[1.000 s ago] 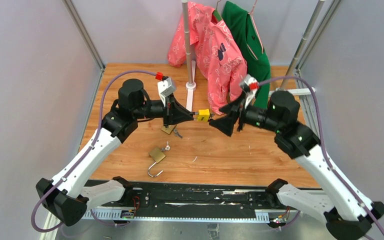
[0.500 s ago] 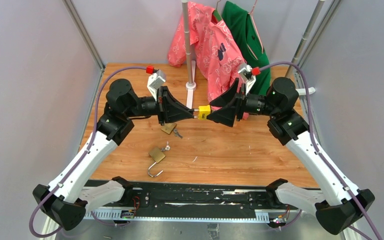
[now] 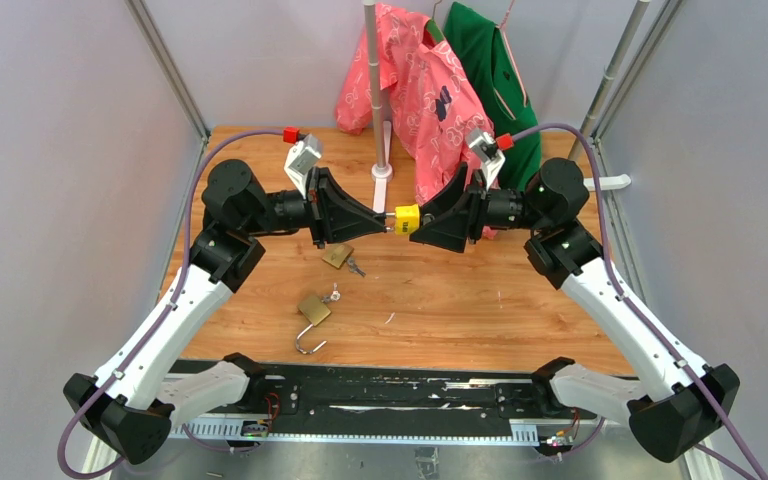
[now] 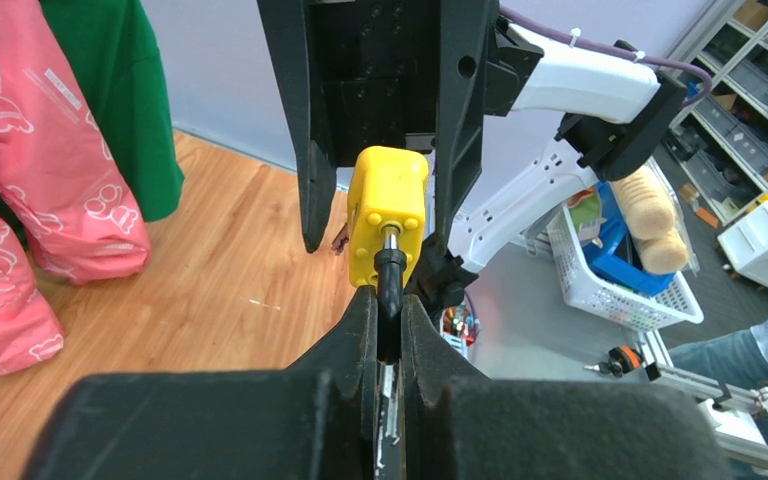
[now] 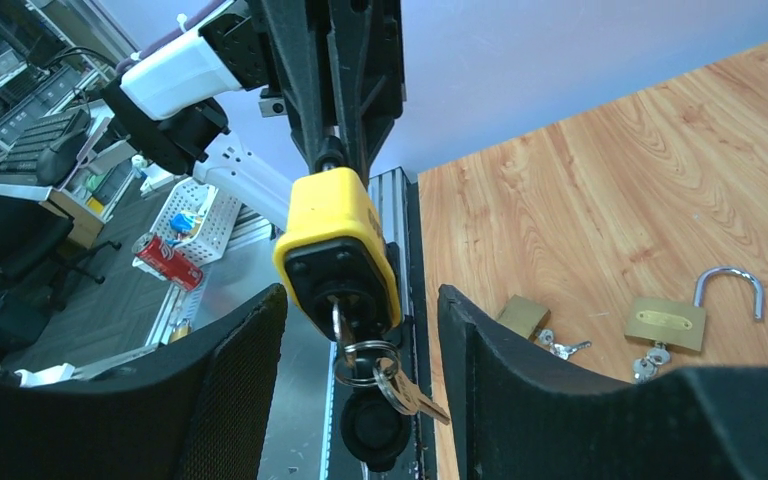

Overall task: Lock with the key
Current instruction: Lock the lock.

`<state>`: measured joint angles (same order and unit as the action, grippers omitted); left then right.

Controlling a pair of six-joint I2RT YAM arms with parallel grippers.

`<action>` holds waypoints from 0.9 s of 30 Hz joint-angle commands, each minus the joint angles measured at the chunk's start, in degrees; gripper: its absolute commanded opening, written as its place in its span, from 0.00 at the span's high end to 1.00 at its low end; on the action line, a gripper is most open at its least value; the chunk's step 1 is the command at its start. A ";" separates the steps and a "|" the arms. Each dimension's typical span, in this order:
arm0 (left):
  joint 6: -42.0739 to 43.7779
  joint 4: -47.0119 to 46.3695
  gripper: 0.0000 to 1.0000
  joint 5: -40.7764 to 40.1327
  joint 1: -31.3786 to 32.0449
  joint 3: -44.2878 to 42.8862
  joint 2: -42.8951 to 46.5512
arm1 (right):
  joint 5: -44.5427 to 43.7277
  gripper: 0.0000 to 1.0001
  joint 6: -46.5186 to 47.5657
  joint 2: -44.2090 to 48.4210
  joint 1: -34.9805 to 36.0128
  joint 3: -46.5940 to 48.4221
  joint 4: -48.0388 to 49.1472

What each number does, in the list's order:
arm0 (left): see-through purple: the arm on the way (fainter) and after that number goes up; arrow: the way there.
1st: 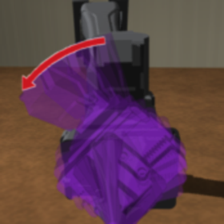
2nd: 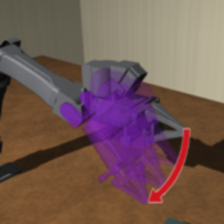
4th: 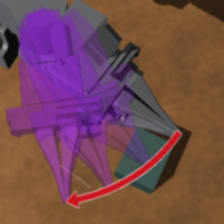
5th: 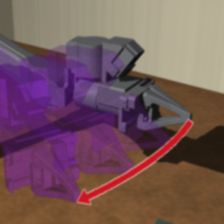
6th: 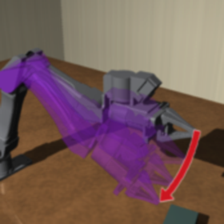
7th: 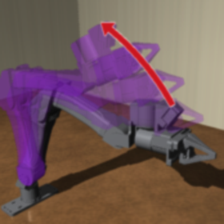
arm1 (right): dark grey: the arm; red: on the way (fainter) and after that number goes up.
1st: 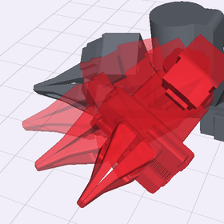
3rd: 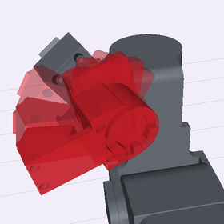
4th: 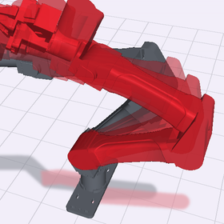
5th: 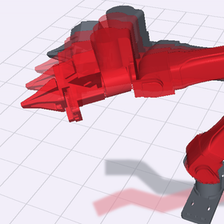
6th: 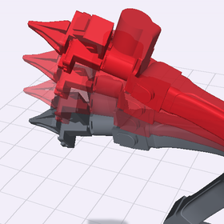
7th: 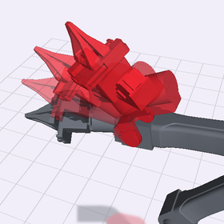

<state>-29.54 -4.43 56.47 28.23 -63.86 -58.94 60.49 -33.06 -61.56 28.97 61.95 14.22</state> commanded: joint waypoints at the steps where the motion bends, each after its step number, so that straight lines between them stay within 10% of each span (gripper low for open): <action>1: 0.95 -0.74 1.00 0.67 -0.45 -0.93 0.96 | 1.44 0.40 -1.51 0.03 0.97 1.29 3.59; 15: 0.99 -0.33 1.00 0.59 -0.45 0.03 1.88 | 0.99 0.69 -4.80 -2.82 3.79 1.76 9.45; 27: 2.05 1.18 1.00 1.21 -0.45 0.15 1.86 | -0.20 0.40 -6.70 -2.43 3.79 1.60 11.57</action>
<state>-27.81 -2.13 56.53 27.88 -63.72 -57.98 60.84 -39.22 -64.45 31.92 62.19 23.00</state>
